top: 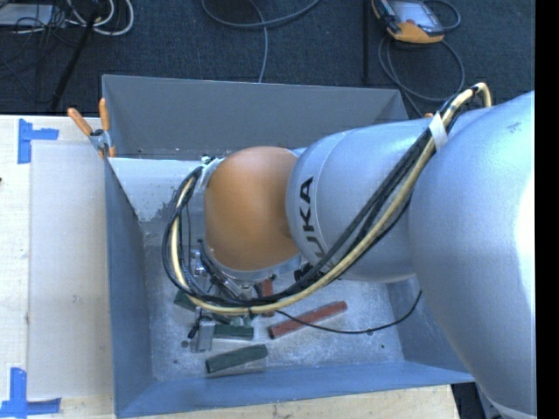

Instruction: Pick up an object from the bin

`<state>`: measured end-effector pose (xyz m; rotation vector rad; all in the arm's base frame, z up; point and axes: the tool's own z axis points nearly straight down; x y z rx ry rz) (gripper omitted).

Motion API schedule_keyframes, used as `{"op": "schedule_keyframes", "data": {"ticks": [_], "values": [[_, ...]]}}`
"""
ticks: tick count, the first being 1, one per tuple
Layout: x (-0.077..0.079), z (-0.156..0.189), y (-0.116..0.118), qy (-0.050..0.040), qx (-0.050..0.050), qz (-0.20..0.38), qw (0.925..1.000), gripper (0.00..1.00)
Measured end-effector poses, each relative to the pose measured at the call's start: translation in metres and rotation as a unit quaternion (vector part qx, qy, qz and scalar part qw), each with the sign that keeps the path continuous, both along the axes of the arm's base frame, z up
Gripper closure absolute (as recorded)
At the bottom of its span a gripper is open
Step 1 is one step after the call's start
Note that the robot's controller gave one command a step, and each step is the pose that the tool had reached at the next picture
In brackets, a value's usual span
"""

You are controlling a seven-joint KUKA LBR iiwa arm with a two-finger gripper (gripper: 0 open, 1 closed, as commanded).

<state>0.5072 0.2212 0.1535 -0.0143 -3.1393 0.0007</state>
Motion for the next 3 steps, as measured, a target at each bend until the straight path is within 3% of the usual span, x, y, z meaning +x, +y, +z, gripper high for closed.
{"op": "schedule_keyframes", "data": {"ticks": [1,2,3], "values": [[0.012,-0.088,-0.028,0.0025,-0.001,0.005,1.0000,0.00],[0.014,-0.084,-0.027,-0.0006,0.000,0.005,1.0000,1.00],[0.003,0.105,-0.006,-0.0046,0.002,0.018,0.9998,1.00]]}}
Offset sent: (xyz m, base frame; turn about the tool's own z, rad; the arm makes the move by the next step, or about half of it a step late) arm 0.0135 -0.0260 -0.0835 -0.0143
